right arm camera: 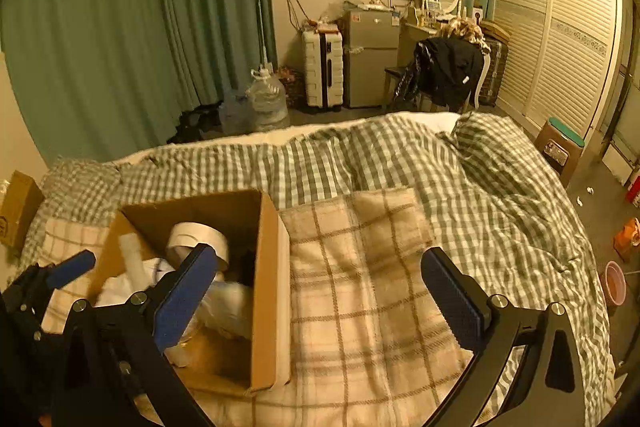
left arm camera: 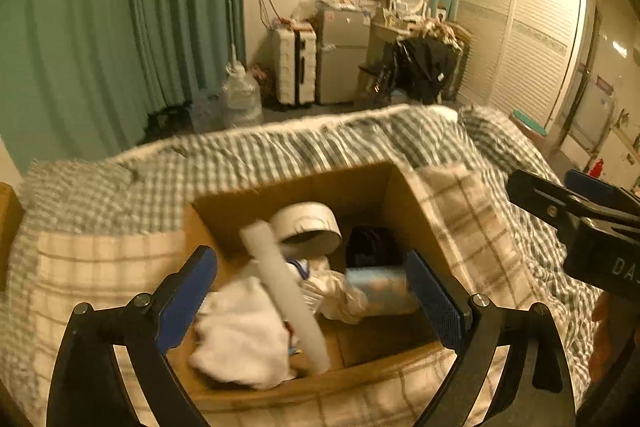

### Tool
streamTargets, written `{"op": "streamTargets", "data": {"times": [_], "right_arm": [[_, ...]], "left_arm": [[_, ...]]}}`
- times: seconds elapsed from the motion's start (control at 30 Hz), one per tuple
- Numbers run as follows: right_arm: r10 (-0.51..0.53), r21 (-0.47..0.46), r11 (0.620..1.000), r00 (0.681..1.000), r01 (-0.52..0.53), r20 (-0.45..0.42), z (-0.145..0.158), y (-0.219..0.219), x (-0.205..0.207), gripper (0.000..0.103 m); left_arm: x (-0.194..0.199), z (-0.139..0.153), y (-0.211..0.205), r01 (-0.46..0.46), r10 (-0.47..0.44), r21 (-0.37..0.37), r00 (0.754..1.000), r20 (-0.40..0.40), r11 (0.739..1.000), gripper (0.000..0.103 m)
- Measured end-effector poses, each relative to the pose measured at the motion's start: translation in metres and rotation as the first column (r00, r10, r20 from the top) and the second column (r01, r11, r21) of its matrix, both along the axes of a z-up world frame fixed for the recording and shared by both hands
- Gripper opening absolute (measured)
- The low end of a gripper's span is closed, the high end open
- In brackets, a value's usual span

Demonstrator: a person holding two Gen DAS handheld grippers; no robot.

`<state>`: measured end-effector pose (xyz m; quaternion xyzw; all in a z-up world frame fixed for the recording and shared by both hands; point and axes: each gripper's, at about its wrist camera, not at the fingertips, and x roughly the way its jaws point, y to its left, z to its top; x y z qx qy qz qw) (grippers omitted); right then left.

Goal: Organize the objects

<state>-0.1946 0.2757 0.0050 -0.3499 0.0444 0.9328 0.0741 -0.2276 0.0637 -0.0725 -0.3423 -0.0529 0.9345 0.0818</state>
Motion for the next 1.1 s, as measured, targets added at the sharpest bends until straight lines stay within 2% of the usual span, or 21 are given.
{"op": "streamTargets", "data": {"times": [0.1,0.27,0.4,0.57,0.7,0.8,0.97,1.1], "right_arm": [[0.005,0.003,1.000,0.999,-0.005,-0.049,0.030,-0.003,0.022,0.102],[0.023,0.026,0.999,0.990,-0.019,-0.142,0.083,-0.016,0.068,0.103],[0.049,0.045,0.998,0.978,-0.040,-0.201,0.116,-0.030,0.106,0.103],[0.076,0.081,0.995,0.966,-0.058,-0.248,0.132,-0.050,0.142,0.103],[0.087,0.077,0.995,0.960,-0.069,-0.265,0.119,-0.062,0.160,0.103],[0.097,0.067,0.994,0.968,-0.083,-0.230,0.090,-0.069,0.157,0.103],[0.084,0.114,0.992,0.971,-0.059,-0.225,0.042,-0.072,0.148,0.103],[0.092,0.146,0.988,0.971,-0.060,-0.223,0.012,-0.077,0.138,0.103]], "left_arm": [[0.025,0.035,-0.012,-0.034,0.033,-0.014,0.998,-0.060,0.999,0.103],[0.077,0.084,-0.034,-0.088,0.085,-0.012,0.983,-0.165,0.996,0.103],[0.116,0.105,-0.051,-0.143,0.140,0.002,0.967,-0.214,0.990,0.103],[0.151,0.112,-0.074,-0.205,0.205,0.025,0.948,-0.242,0.978,0.103],[0.168,0.092,-0.086,-0.268,0.266,0.025,0.932,-0.246,0.963,0.103],[0.174,0.068,-0.094,-0.331,0.331,0.038,0.913,-0.238,0.943,0.103],[0.174,0.026,-0.098,-0.374,0.375,0.049,0.898,-0.230,0.926,0.103],[0.162,-0.007,-0.095,-0.372,0.369,0.021,0.909,-0.193,0.928,0.103]]}}
